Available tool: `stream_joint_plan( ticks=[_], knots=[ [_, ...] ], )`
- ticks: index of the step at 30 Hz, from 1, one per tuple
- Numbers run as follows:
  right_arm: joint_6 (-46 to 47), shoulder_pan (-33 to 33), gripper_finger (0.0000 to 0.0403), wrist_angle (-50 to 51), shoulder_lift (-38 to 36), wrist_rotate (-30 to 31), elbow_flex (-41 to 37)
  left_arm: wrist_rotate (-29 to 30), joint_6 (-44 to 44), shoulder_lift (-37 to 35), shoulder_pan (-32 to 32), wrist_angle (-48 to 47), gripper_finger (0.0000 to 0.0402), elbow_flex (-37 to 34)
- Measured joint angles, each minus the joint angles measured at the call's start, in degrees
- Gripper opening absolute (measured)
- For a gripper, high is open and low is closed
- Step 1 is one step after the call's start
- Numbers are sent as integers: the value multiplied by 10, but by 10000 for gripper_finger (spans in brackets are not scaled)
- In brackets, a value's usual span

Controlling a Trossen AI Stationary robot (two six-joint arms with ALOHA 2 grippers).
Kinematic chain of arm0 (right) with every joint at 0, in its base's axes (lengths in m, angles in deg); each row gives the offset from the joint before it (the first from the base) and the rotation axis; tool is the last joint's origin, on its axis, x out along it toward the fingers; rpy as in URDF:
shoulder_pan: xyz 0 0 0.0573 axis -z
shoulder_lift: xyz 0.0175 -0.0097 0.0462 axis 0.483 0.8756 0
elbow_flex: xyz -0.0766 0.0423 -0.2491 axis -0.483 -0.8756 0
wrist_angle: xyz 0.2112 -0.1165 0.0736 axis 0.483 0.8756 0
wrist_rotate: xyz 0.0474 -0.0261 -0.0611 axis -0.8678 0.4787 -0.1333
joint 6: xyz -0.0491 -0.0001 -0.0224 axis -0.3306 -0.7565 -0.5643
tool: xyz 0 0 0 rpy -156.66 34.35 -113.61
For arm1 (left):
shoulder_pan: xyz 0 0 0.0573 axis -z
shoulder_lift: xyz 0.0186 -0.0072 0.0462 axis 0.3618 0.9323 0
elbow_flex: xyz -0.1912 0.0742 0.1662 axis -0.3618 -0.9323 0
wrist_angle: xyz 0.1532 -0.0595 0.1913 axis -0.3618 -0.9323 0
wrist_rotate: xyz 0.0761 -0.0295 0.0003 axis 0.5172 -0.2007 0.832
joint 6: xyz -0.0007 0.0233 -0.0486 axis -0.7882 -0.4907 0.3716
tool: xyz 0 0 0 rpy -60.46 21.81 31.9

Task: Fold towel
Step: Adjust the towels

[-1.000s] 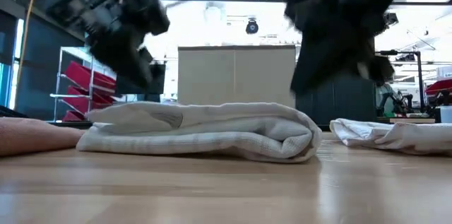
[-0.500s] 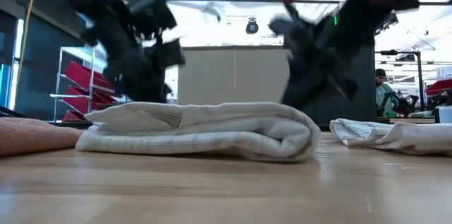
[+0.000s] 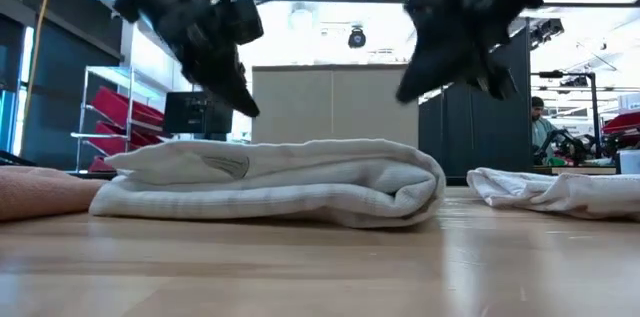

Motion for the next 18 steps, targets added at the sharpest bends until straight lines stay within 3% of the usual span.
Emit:
stream_joint_plan(
  ticks=[6,12,18],
  knots=[
    [-81,-16,0,-10,3,-22,25,-24,84,-73,46,-98,0,4],
    [-125,-5,0,-60,67,15,24,8,232,-114,190,-261,0,-5],
    [-217,28,0,-178,135,-13,24,32,421,-130,345,-185,0,-62]
  ],
)
